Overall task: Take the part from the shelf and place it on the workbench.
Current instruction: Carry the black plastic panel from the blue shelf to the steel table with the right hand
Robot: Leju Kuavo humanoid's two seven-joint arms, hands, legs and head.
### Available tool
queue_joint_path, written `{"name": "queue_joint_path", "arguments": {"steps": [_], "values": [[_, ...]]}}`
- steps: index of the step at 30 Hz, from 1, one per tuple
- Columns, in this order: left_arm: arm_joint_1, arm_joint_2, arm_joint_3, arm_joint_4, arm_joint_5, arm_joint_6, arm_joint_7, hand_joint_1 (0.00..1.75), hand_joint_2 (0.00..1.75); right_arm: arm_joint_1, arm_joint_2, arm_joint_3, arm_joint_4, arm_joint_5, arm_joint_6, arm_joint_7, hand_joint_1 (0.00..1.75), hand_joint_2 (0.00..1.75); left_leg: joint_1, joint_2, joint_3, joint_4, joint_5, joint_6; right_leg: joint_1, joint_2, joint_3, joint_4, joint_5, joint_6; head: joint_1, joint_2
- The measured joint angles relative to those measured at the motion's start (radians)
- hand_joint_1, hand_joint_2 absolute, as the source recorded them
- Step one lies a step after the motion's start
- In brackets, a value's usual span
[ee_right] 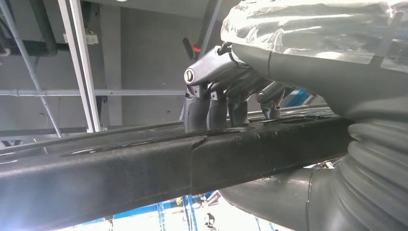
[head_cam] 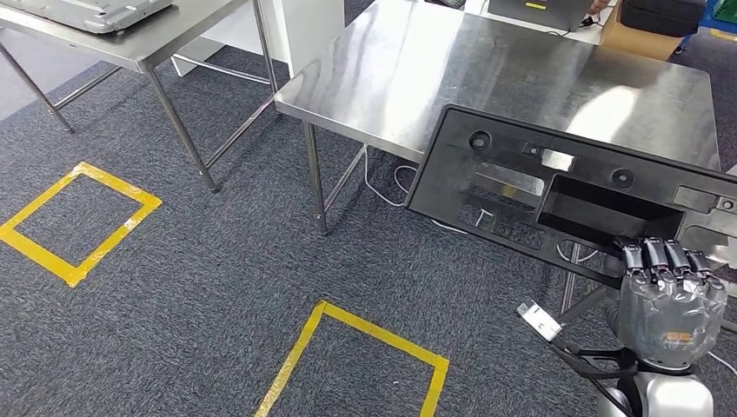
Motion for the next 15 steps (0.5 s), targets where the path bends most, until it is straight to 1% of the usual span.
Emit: {"name": "queue_joint_path", "arguments": {"steps": [7, 9, 10, 11, 12, 13, 14, 15], "values": [[0.000, 0.000, 0.000, 0.000, -0.006, -0.005, -0.001, 0.00, 1.75, -0.002, -0.052, 0.022, 0.014, 0.000, 0.000, 0.044, 1.75, 1.75, 0.003, 0.000, 0.000, 0.000, 0.000, 0.000, 0.000, 0.000, 0.000, 0.000, 0.000, 0.000, 0.000, 0.000], [0.000, 0.001, 0.000, 0.000, -0.006, -0.011, -0.001, 0.00, 1.75, -0.004, -0.062, 0.028, 0.020, 0.000, 0.000, 0.051, 1.75, 1.75, 0.001, 0.001, -0.001, 0.002, -0.001, 0.007, -0.007, 0.001, 0.001, -0.005, 0.003, 0.007, 0.000, 0.000], [-0.001, 0.001, 0.000, 0.000, -0.006, -0.013, 0.000, 0.00, 1.75, -0.005, -0.068, 0.031, 0.023, 0.000, 0.000, 0.054, 1.75, 1.75, 0.002, 0.002, 0.001, -0.003, 0.000, 0.013, -0.007, 0.002, 0.001, -0.009, 0.004, 0.012, 0.000, 0.000], [-0.001, 0.000, 0.000, 0.000, -0.006, -0.014, 0.000, 0.00, 1.75, -0.006, -0.073, 0.033, 0.024, 0.000, 0.000, 0.058, 1.75, 1.75, 0.005, 0.004, 0.006, -0.012, 0.004, 0.019, -0.008, -0.002, 0.000, -0.008, 0.004, 0.016, 0.000, 0.000], [-0.001, 0.000, 0.000, 0.000, -0.006, -0.015, 0.001, 0.00, 1.75, -0.008, -0.079, 0.035, 0.025, 0.000, 0.000, 0.061, 1.75, 1.75, 0.010, 0.007, 0.013, -0.025, 0.010, 0.025, -0.006, -0.011, -0.007, 0.007, -0.005, 0.015, 0.000, 0.000], [-0.001, -0.001, 0.001, 0.000, -0.005, -0.017, 0.001, 0.00, 1.75, -0.010, -0.084, 0.038, 0.027, 0.000, 0.000, 0.064, 1.75, 1.75, 0.014, 0.011, 0.020, -0.037, 0.016, 0.029, -0.004, -0.024, -0.025, 0.042, -0.022, 0.012, 0.002, 0.000], [-0.001, -0.002, 0.001, 0.000, -0.005, -0.019, 0.002, 0.00, 1.75, -0.013, -0.088, 0.040, 0.029, 0.000, 0.000, 0.067, 1.75, 1.75, 0.017, 0.016, 0.024, -0.043, 0.019, 0.032, -0.005, -0.038, -0.053, 0.098, -0.047, 0.007, 0.003, 0.000], [0.000, -0.002, 0.003, 0.000, -0.004, -0.022, 0.002, 0.00, 1.75, -0.015, -0.092, 0.043, 0.032, 0.000, 0.000, 0.070, 1.75, 1.75, 0.018, 0.019, 0.026, -0.046, 0.019, 0.033, -0.007, -0.047, -0.087, 0.166, -0.076, 0.005, 0.004, 0.000]]}}
